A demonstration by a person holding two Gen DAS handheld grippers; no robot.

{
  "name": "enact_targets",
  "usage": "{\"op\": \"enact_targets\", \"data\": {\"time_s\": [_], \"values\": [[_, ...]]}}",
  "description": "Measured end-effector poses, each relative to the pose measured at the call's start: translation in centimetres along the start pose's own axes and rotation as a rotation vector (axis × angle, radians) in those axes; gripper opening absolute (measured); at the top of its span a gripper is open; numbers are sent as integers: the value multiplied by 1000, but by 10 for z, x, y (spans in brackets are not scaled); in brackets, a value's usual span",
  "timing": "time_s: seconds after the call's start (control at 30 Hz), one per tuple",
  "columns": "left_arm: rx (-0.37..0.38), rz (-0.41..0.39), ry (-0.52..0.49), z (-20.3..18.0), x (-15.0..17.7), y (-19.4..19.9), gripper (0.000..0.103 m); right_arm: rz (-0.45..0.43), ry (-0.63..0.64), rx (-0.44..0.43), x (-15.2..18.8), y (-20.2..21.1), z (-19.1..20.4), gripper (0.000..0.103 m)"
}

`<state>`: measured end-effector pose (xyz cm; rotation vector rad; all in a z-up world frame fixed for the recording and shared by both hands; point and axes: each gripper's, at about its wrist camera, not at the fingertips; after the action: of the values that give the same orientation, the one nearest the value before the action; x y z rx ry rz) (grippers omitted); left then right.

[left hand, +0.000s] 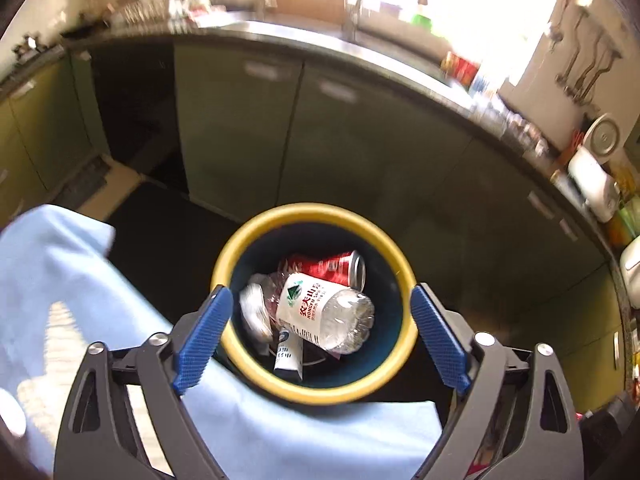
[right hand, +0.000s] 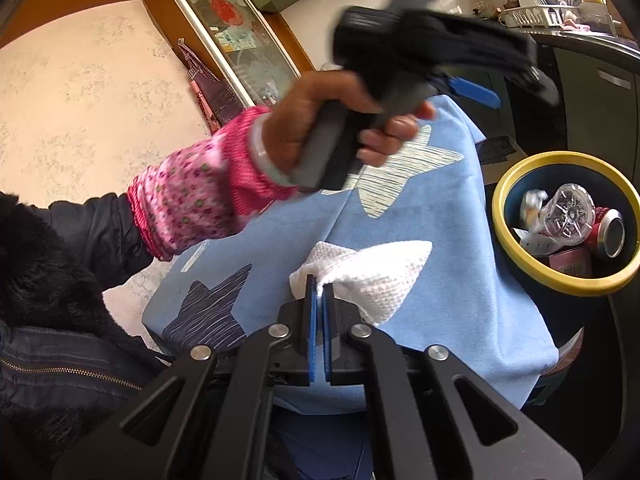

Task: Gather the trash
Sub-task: 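Open the left gripper to drop the wrapper into the bin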

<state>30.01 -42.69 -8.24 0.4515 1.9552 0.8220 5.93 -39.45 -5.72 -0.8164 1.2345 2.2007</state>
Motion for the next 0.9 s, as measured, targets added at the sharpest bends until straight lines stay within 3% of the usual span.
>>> {"op": "enact_targets", "data": {"time_s": [0.1, 0.27, 0.4, 0.57, 0.7, 0.8, 0.9], "values": [[-33, -120, -5, -11, 25, 55, 94, 2, 8, 0, -2, -2, 3, 3], [-170, -305, 21, -19, 84, 142, 97, 3, 18, 11, -4, -5, 8, 3], [-395, -439, -1, -27, 150, 206, 98, 4, 12, 32, -6, -9, 10, 3], [-566, -483, 114, -21, 234, 241, 98, 22, -27, 47, -16, -18, 8, 3], [-699, -468, 234, -3, 287, 251, 98, 19, -49, 60, -32, -21, 10, 3], [-742, -462, 303, 12, 311, 254, 98, -5, -68, 93, -46, -17, 10, 3], [-733, -467, 363, 28, 325, 260, 98, -56, -98, 140, -64, -5, 7, 3]]}}
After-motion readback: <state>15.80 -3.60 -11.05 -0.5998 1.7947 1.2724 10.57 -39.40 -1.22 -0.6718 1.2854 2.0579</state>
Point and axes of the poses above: each gripper's, at about its wrist camera, not at the fingertips, and y roughly against the way its jaws point, z to its left, x to its underside, and after that the axes turned 8 degrees about x, right-handed
